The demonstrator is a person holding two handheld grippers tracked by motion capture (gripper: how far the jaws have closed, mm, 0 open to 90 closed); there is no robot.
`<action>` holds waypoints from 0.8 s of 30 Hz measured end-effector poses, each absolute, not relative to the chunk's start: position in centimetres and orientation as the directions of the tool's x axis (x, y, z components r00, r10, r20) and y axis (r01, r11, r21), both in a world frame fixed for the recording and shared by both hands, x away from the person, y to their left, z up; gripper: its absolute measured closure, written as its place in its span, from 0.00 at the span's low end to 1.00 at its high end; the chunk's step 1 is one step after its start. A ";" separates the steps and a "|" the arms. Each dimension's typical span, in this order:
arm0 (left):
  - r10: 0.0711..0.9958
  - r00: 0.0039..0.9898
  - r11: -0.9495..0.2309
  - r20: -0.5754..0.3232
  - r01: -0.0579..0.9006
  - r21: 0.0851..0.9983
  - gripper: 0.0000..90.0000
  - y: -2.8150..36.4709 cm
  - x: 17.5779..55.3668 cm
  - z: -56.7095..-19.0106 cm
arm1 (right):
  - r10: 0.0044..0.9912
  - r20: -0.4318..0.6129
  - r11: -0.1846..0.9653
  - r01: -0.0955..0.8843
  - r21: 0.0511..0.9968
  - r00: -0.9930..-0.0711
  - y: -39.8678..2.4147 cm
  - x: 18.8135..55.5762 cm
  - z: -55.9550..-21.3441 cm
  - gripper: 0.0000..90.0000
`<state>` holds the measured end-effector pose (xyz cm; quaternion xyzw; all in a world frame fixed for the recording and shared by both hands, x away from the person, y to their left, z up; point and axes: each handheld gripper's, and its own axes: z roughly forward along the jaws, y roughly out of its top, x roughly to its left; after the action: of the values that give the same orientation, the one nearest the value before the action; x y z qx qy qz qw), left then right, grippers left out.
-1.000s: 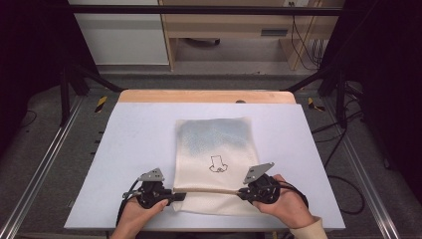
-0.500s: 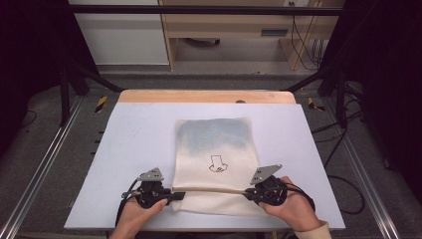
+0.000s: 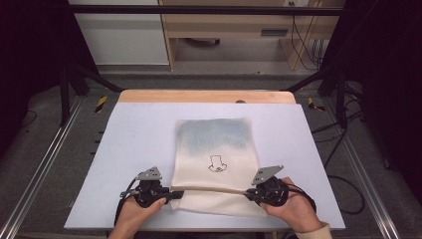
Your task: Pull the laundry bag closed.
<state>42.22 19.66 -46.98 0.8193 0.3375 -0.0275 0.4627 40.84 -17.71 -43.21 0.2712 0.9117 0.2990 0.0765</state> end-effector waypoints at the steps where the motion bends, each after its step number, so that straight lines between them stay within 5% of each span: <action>1: 0.528 0.770 -0.343 -0.359 0.579 0.739 0.92 19.7 42.2 -47.0 | 0.540 0.022 0.674 0.449 0.587 -0.841 -17.7 40.8 -43.2 0.91; 24: 0.540 0.767 -0.337 -0.346 0.574 0.746 0.91 20.2 42.4 -46.6 | 0.547 0.019 0.676 0.455 0.580 -0.837 -17.9 40.8 -43.3 0.91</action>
<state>42.42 20.21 -46.56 0.8173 0.3408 -0.0184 0.4642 40.75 -17.87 -43.35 0.2745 0.9120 0.2945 0.0783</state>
